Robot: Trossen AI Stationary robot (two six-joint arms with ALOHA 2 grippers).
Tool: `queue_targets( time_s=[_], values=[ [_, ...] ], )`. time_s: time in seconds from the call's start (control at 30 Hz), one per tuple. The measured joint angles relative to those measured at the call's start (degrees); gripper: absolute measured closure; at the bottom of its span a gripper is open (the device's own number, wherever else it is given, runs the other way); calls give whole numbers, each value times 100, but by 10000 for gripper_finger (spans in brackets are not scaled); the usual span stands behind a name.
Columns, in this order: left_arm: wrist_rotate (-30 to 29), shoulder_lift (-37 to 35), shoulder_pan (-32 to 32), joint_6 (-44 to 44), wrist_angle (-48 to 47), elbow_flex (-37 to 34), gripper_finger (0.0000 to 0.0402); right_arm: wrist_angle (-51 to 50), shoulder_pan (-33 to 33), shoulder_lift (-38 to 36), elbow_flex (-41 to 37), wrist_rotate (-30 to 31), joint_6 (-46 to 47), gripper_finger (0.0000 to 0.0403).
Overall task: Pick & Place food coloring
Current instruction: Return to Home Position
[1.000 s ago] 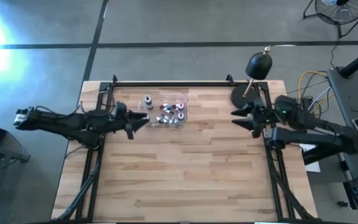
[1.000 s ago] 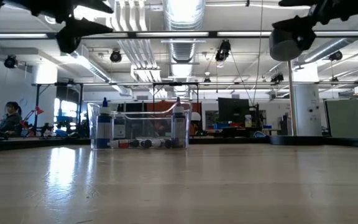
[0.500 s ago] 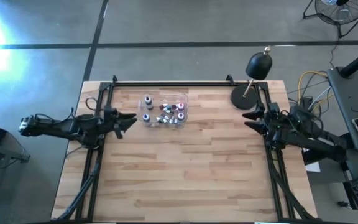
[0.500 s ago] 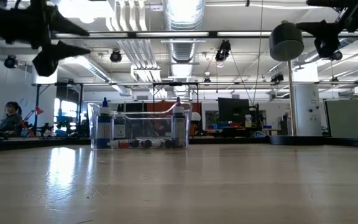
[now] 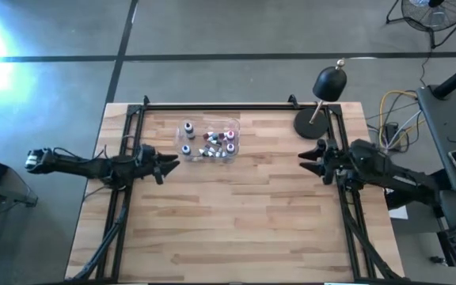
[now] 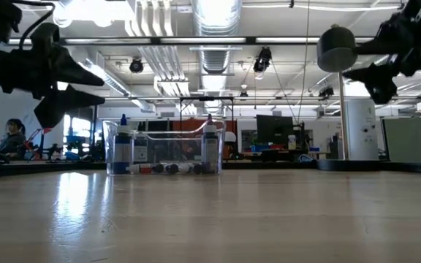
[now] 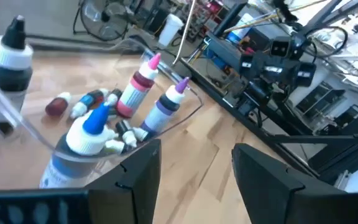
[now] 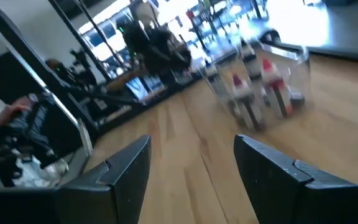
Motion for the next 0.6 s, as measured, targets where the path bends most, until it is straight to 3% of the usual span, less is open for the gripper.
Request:
queue_targets(
  time_s=[0.13,0.3,0.43,0.6],
  values=[
    [6,-326,-2,-69,-104,-128,229,137,127,-207,-511,165,-6,179],
    [21,-1009,-2,-73,-267,-128,229,295,187,-207,-546,314,0,179],
    [-3,-1814,11,-76,-228,-134,229,1094,314,-206,-785,329,-2,179],
    [-30,-1881,33,-70,154,-135,229,1570,534,-207,-938,446,-2,179]
  ],
)
